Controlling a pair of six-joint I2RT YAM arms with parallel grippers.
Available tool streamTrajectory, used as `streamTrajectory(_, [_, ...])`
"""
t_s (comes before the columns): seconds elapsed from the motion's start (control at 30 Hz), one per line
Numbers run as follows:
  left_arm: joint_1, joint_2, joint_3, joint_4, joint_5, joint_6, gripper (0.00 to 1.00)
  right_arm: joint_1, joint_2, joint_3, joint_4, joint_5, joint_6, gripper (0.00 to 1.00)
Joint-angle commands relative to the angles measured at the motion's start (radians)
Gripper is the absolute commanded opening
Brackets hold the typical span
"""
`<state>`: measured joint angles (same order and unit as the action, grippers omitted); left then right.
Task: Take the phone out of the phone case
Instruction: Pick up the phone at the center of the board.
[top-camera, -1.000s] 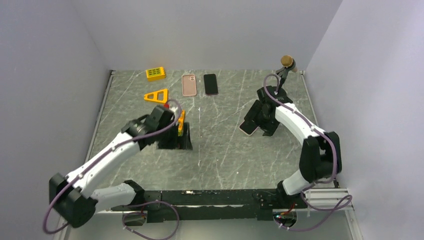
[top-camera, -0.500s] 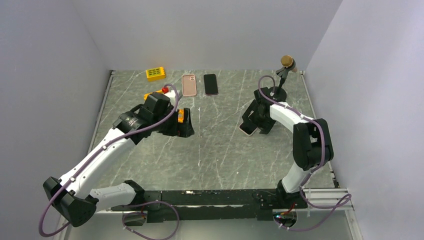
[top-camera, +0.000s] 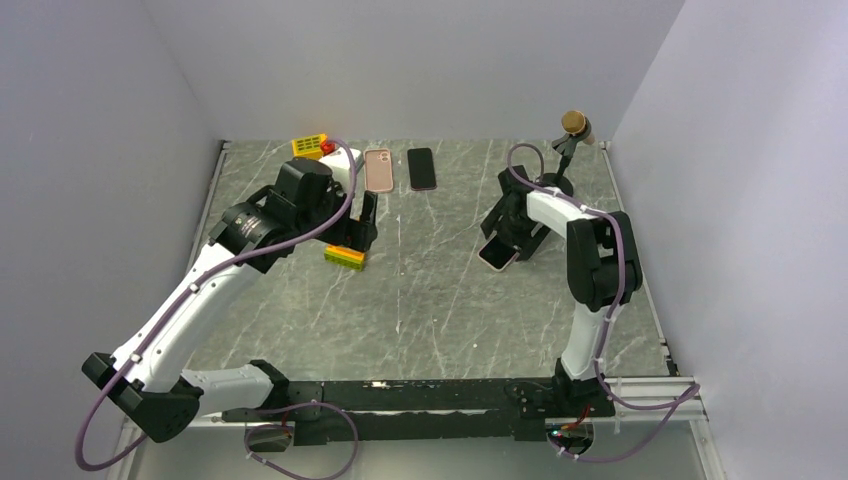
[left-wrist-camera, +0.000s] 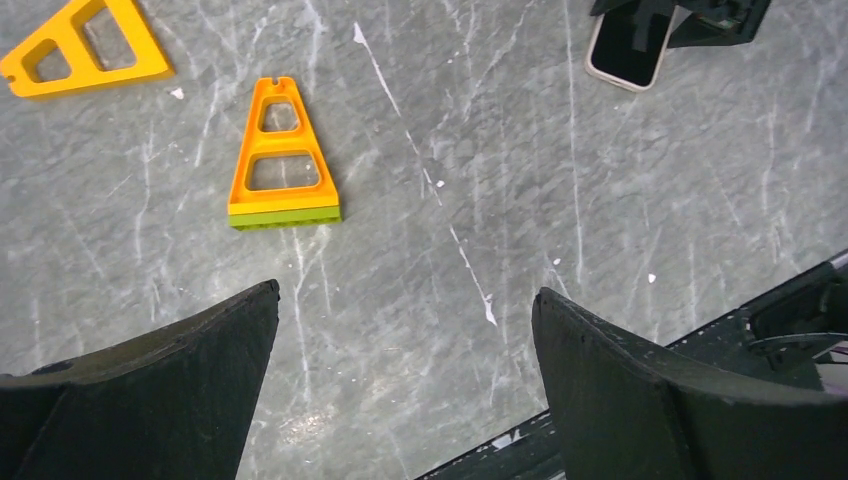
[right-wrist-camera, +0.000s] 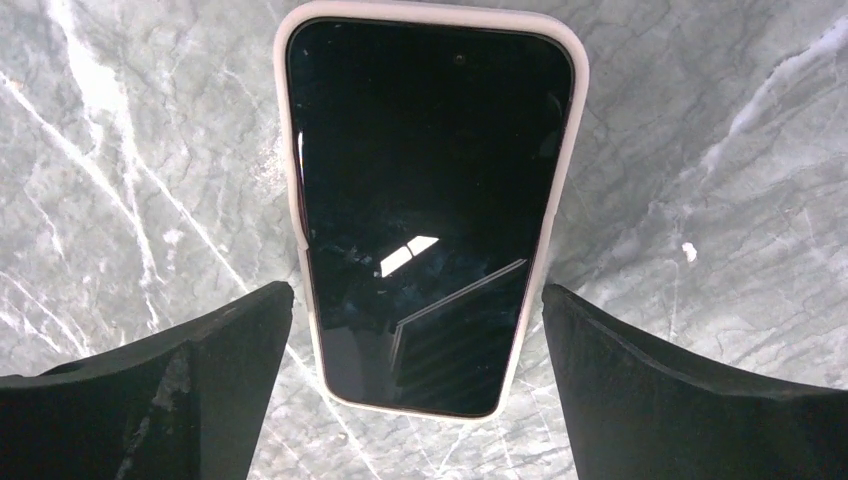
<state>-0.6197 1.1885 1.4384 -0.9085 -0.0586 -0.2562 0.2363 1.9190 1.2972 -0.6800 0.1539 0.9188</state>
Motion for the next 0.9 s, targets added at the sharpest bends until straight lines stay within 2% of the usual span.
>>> streamTrajectory(0.0, [0.000, -0.016, 0.006, -0.013, -0.062, 0.062, 0.99, -0.005, 0.051, 0.021, -0.086, 0.040, 0.081, 0.97])
streamTrajectory(0.2, [0.000, -0.028, 0.002, -0.012, -0.071, 0.076, 0.99, -0.007, 0.145, 0.102, -0.219, 0.058, 0.135, 0.92])
streamTrajectory(0.27, [0.001, -0.034, 0.004, -0.014, -0.070, 0.074, 1.00, -0.006, 0.181, 0.142, -0.261, 0.054, 0.140, 0.86])
streamTrajectory(0.4, [0.001, -0.049, 0.009, -0.021, -0.039, 0.053, 0.99, -0.007, 0.211, 0.149, -0.267, 0.023, 0.118, 0.61])
streamTrajectory(0.47, [0.001, -0.067, 0.000, -0.021, -0.029, 0.019, 0.99, -0.005, 0.201, 0.137, -0.247, 0.013, 0.095, 0.46])
streamTrajectory(0.53, [0.024, -0.090, -0.011, -0.021, -0.002, -0.049, 0.99, -0.005, 0.182, 0.136, -0.229, 0.013, 0.061, 0.34])
streamTrajectory(0.57, [0.054, -0.106, -0.031, -0.008, 0.049, -0.089, 0.99, -0.005, 0.166, 0.137, -0.214, 0.006, 0.036, 0.29])
streamTrajectory(0.6, [0.094, -0.130, -0.060, 0.019, 0.118, -0.128, 0.99, -0.005, 0.152, 0.139, -0.194, -0.009, 0.010, 0.19])
streamTrajectory(0.63, [0.134, -0.145, -0.096, 0.042, 0.196, -0.170, 0.99, -0.004, 0.130, 0.143, -0.177, -0.016, -0.022, 0.04])
streamTrajectory(0.67, [0.174, -0.155, -0.132, 0.062, 0.258, -0.218, 0.99, -0.001, 0.106, 0.141, -0.156, -0.028, -0.056, 0.00])
streamTrajectory(0.77, [0.255, -0.176, -0.216, 0.068, 0.368, -0.329, 0.99, 0.005, 0.021, 0.104, -0.065, -0.121, -0.222, 0.00])
streamTrajectory(0.87, [0.271, -0.203, -0.287, 0.095, 0.419, -0.416, 0.99, 0.007, -0.124, -0.025, 0.070, -0.327, -0.350, 0.00])
